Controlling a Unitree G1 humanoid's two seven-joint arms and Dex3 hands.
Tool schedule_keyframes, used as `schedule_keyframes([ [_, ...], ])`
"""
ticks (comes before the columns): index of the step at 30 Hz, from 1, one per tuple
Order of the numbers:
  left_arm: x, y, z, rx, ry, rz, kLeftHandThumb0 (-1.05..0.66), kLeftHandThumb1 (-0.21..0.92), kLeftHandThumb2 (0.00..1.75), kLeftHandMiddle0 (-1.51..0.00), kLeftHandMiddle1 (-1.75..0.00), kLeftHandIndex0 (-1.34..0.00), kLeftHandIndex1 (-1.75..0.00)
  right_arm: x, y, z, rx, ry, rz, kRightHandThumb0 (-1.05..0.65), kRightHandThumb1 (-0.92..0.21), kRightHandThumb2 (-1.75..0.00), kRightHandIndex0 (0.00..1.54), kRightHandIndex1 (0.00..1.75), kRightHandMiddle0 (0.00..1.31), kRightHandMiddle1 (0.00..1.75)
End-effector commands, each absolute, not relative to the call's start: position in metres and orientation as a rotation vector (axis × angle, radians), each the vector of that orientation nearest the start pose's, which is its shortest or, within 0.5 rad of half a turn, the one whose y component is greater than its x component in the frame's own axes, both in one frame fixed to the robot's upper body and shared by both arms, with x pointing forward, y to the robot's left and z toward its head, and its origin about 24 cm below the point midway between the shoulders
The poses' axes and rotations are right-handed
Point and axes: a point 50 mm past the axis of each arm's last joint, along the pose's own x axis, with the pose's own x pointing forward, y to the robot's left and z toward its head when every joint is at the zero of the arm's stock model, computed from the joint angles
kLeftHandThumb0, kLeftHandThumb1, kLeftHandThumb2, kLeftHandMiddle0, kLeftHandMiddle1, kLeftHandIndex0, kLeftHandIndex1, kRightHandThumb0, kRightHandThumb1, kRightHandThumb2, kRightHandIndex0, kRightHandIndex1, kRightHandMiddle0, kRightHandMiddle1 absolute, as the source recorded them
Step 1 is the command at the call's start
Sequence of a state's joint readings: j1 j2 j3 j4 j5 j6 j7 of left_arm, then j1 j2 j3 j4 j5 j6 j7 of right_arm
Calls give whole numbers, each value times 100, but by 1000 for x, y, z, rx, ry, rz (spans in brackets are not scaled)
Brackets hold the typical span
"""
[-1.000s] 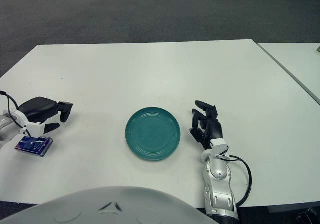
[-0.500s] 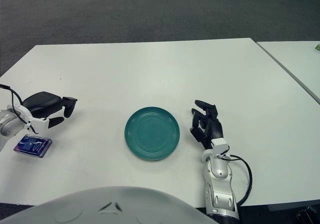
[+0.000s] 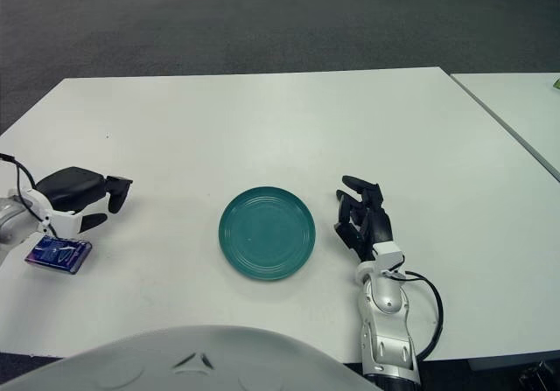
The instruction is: Put the gum into the plate.
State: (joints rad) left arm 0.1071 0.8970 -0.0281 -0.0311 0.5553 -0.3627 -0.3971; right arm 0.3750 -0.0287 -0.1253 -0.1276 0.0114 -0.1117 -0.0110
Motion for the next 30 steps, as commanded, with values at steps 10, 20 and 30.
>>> schedule_keyframes([
  [10, 211, 280, 91, 1492, 132, -773, -103, 91, 32, -1, -8, -1, -13, 162, -208, -4, -63, 207, -235, -82, -92, -85, 30, 48, 0, 106],
  [20, 206, 287, 100, 1535, 236, -807, -105, 92, 17, 0, 0, 0, 0, 162, -210, -4, -74, 213, -242, -82, -92, -86, 30, 48, 0, 104],
  [30, 208, 296, 87, 1601, 352, -790, -105, 92, 10, 0, 0, 0, 0, 163, -212, -4, -67, 213, -238, -82, -92, -86, 30, 48, 0, 106],
])
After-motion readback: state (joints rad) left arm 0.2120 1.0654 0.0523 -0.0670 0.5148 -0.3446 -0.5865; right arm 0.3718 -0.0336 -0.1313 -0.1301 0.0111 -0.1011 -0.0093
